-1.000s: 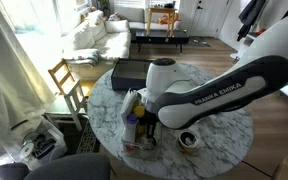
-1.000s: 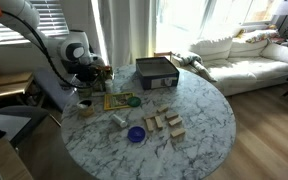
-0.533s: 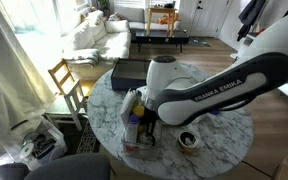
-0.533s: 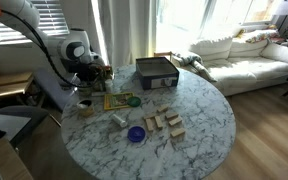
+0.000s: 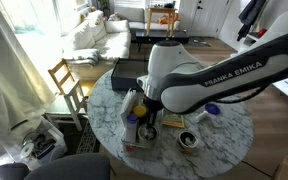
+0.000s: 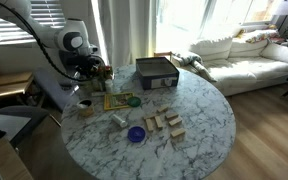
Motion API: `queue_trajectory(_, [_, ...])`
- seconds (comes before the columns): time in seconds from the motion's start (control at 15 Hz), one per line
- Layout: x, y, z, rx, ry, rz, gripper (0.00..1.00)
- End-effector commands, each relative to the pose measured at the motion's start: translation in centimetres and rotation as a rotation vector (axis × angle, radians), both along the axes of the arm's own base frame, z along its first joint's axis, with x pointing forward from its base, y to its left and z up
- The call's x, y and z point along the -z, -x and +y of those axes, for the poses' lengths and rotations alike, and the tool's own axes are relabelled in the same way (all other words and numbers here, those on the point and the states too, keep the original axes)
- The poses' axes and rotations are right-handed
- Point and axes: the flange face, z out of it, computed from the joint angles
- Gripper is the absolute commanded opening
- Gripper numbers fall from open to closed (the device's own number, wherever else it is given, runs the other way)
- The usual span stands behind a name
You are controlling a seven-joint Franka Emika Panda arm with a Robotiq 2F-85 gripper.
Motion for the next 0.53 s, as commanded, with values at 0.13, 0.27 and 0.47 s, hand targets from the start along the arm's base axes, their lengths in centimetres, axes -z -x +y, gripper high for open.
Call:
queue_trajectory(0.13, [-4.0,0.6,-0.5,-0.022,-0.005,0.007,0.03])
queue_trajectory(0.27, [-5.8,1.0,-0.9,-0.023,-0.003,-0.002,0.03])
queue_trajectory(0.47, [-9.0,1.4,-1.8,-0.007,-0.017,-0.039,0.03])
